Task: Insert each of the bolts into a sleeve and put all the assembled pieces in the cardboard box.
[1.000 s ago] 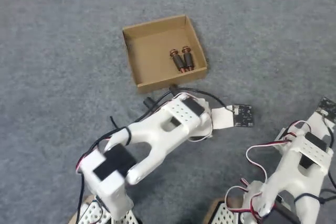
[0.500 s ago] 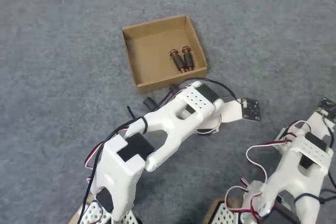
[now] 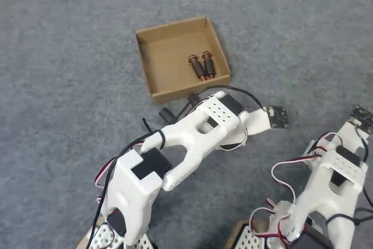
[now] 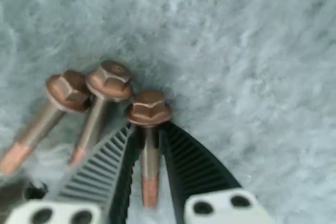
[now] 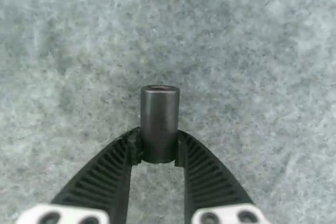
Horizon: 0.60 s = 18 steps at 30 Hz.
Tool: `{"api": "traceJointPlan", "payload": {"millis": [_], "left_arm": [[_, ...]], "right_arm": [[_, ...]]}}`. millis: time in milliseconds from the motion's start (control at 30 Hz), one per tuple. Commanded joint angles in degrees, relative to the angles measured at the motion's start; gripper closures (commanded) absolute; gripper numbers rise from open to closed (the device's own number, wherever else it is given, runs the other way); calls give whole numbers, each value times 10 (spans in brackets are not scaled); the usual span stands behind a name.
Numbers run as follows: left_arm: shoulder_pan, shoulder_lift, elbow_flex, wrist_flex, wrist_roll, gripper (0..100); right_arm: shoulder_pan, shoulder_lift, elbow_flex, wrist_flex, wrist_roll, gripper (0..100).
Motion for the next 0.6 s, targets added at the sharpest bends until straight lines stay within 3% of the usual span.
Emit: {"api": "traceJointPlan", "payload": {"millis": [0, 200, 433, 567], "left_arm": [[10, -11, -17, 23, 89, 989], [-1, -79, 31, 51, 129, 989], [-29, -270, 246, -67, 139, 988], [-59, -388, 349, -120, 207, 988]], "right_arm": [[-7, -29, -20, -7, -5, 980], [-29, -28, -14, -7, -5, 980], [-36, -32, -11, -7, -4, 980], [-41, -29, -11, -7, 11, 980]]}}
